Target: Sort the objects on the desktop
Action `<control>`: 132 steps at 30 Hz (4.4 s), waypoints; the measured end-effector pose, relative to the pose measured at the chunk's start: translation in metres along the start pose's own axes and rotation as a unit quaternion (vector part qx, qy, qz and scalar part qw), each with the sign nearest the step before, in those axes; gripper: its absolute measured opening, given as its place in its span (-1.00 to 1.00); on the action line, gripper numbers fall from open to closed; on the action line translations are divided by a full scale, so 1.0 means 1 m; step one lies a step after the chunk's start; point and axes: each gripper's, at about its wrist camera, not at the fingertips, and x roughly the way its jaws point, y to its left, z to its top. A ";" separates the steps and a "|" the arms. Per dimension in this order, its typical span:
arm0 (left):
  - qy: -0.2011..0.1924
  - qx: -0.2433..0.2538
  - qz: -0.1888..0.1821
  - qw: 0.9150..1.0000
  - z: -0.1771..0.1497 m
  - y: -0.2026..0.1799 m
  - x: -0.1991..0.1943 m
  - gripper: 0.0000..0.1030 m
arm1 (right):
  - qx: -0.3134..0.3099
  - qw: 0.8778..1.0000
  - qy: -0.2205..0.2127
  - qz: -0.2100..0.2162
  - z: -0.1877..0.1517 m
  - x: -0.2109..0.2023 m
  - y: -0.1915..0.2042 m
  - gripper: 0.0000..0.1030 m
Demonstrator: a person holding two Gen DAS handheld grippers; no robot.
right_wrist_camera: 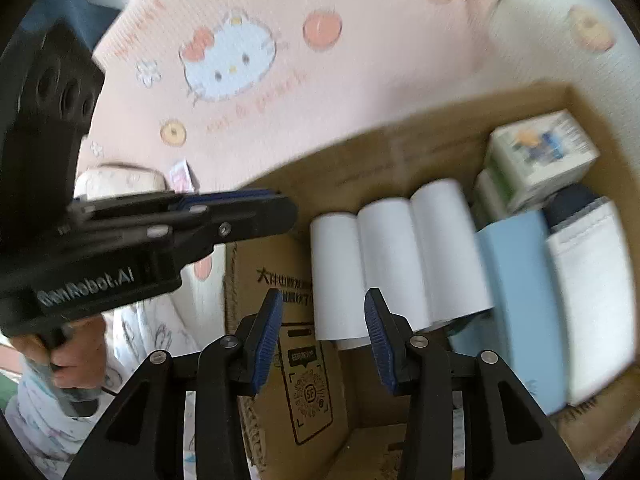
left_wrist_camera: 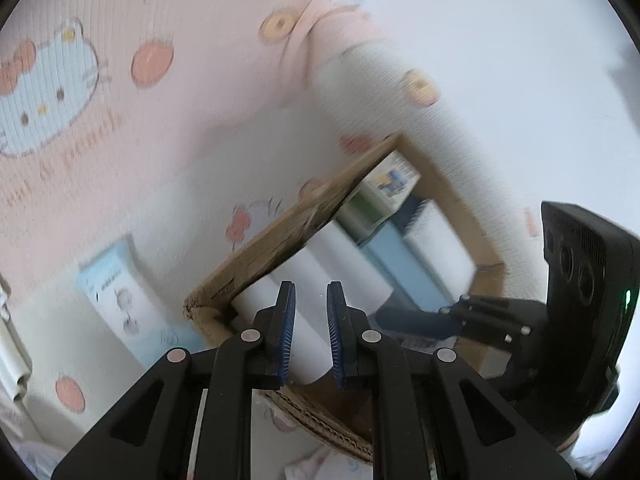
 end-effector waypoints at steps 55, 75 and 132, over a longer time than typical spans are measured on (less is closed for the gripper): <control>-0.193 -0.241 0.127 0.943 -0.220 0.270 -0.126 0.23 | -0.187 0.974 -0.099 -0.085 -0.061 0.125 0.222 0.52; -0.185 -0.442 -0.030 0.877 -0.228 0.408 -0.115 0.10 | -0.137 0.990 -0.045 0.003 0.012 0.242 0.262 0.52; -0.067 -0.446 0.037 0.892 -0.200 0.401 -0.047 -0.23 | -0.161 0.982 0.035 0.098 0.024 0.328 0.265 -0.32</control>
